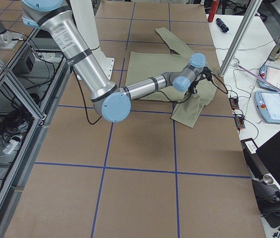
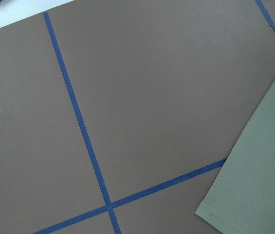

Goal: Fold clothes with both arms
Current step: 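Carry the grasped sleeve with the right gripper across the shirt body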

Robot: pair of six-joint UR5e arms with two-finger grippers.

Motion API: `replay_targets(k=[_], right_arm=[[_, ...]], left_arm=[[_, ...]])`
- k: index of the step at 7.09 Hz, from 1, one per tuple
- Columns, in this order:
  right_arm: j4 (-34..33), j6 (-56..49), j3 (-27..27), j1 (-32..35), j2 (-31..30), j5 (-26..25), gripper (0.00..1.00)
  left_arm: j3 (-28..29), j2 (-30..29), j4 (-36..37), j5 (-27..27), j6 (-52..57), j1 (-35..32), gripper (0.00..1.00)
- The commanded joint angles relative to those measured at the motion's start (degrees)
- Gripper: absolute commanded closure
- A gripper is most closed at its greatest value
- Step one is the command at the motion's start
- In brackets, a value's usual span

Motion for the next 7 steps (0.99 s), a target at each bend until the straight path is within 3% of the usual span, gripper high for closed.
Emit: replay_targets(k=[1,4,7], right_arm=[[-4.3,2.7,-4.5,-7.2,11.3,-8.6,1.00],[-4.1,3.2,-16.4,-15.5,24.3,-21.6,1.00],[-3.3,3.3,-19.5,-18.6,27.6,-27.0,1.00]], left_arm=[[0.2,0.1,0.0,0.0,0.0,0.0,0.00],[0.4,0.1,0.0,0.0,0.1,0.0,0.00],[0.2,0.5,0.0,0.0,0.1,0.0,0.00]])
